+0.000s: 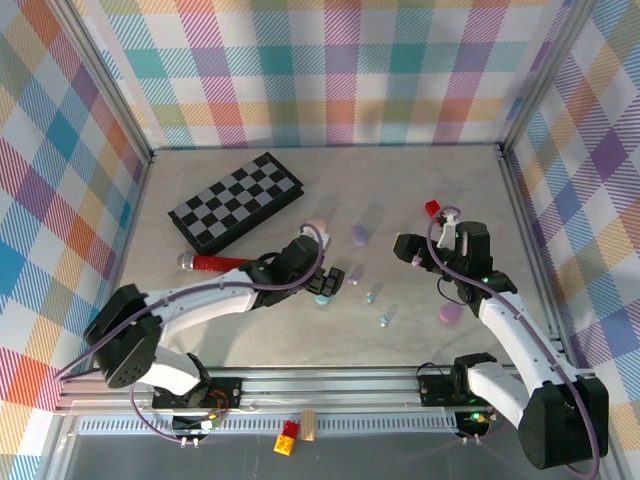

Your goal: Insert the wireless bluetooth earbuds into the charging case

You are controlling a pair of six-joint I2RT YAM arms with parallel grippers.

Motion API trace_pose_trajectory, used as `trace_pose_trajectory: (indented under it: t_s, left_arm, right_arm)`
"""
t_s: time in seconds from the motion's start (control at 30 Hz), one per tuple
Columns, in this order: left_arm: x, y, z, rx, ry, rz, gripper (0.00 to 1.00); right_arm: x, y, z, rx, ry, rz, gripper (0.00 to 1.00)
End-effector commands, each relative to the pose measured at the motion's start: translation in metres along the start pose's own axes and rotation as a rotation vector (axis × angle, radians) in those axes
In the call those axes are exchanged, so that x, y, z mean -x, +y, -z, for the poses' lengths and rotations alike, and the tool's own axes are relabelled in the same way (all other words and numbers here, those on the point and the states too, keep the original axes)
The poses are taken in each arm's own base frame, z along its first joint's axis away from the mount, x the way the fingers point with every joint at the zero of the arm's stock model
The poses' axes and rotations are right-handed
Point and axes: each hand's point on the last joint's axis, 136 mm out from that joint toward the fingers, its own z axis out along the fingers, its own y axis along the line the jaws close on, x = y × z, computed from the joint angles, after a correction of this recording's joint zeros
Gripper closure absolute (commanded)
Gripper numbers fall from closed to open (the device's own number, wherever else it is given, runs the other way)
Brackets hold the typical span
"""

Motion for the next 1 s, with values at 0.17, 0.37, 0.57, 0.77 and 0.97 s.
trace_pose_trajectory:
  t_s: [0.17,0.37,0.57,0.77,0.97]
  left_arm:
    - [-0.067,-0.013,-0.007,0.079,0.522,0.030,0.00]
    - [-0.072,-0.013,-0.011,0.114,0.614,-0.056,0.15]
    - [-0.075,-0.017,-0.024,0.109,0.640,-0.057,0.32]
    - [-0.070,-0.009,-0.037,0.138,0.623,-0.048,0.33]
    - [-0.063,-0.010,-0.050,0.121,0.616,-0.036,0.36]
  right_arm:
    - [-0.030,-0.012,-0.012,-0.029,0.100,-0.065,0.01]
    - [-0.036,-0.013,-0.015,-0.036,0.122,-0.069,0.01]
    - [-0.041,-0.015,-0.016,-0.032,0.120,-0.084,0.01]
    - [-0.040,-0.013,-0.015,-0.027,0.116,-0.082,0.01]
    - [-0.039,-0.014,-0.018,-0.026,0.112,-0.088,0.01]
